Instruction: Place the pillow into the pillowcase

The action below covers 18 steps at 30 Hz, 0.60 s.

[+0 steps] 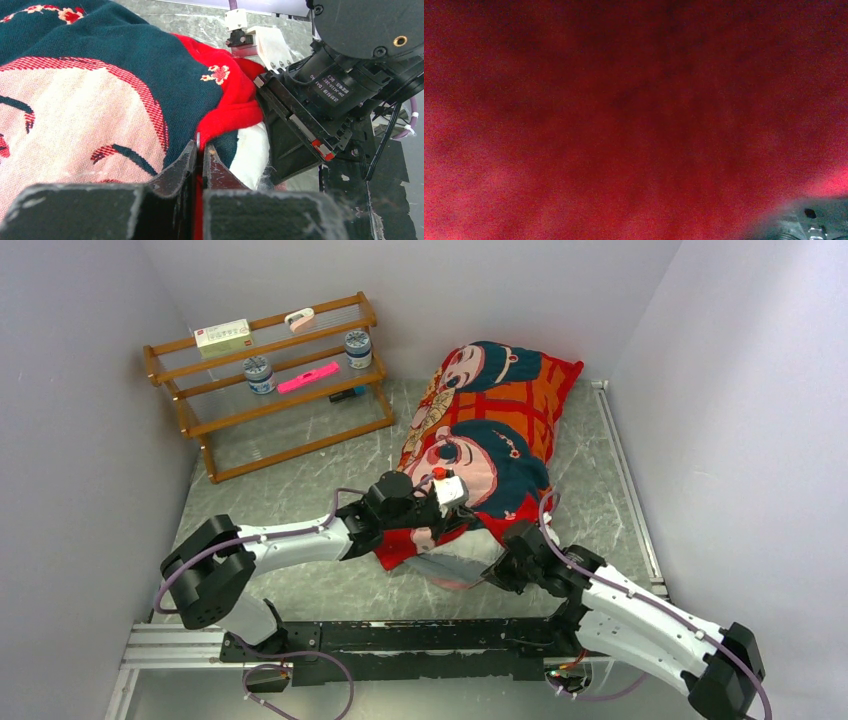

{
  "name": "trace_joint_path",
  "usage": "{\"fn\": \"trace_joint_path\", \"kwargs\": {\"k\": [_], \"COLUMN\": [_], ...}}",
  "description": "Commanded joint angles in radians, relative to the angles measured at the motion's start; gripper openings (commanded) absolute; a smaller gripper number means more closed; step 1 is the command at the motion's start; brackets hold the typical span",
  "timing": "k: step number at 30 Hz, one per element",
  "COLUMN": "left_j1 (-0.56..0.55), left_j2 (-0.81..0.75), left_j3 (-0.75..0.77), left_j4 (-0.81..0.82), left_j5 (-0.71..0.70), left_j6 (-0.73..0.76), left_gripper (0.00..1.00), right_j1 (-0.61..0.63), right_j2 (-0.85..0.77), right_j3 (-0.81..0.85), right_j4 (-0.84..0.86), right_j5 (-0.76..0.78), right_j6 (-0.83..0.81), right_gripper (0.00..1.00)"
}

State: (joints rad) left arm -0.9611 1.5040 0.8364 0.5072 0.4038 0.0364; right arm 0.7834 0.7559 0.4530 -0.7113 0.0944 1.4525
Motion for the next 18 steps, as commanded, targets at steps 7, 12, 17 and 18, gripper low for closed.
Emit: {"fn": "trace_joint_path", "kwargs": {"k": [7,12,17,18], "left_j1": [0.031,0.037,0.04,0.041], "left_j2": [-0.082,-0.073,-0.071,-0.072], "left_j3": [0.064,0.145,0.171,0.165], "left_j4": [-0.028,-0.128,-0.172,-0.16], "left_j5": [0.082,0.195,0.284,0.306], "left_j6": [-0.03,-0.097,-0.15,-0.167], "left_gripper": [0.05,0.05,0.05,0.05], "right_j1": [0.016,0.015,0.015,0.014], "right_j2": [-0.2,-0.285,-0.327,-0.333], "right_j3": [0.105,0.137,0.153,0.146], "right_j4": [0.098,0.206,0.389,0.425], "right_j5": [0.136,0.168,0.197,0.212], "right_j6": [-0.162,-0.236,-0.372,-0.397], "right_gripper": [0.0,0.0,0.0,0.0]}}
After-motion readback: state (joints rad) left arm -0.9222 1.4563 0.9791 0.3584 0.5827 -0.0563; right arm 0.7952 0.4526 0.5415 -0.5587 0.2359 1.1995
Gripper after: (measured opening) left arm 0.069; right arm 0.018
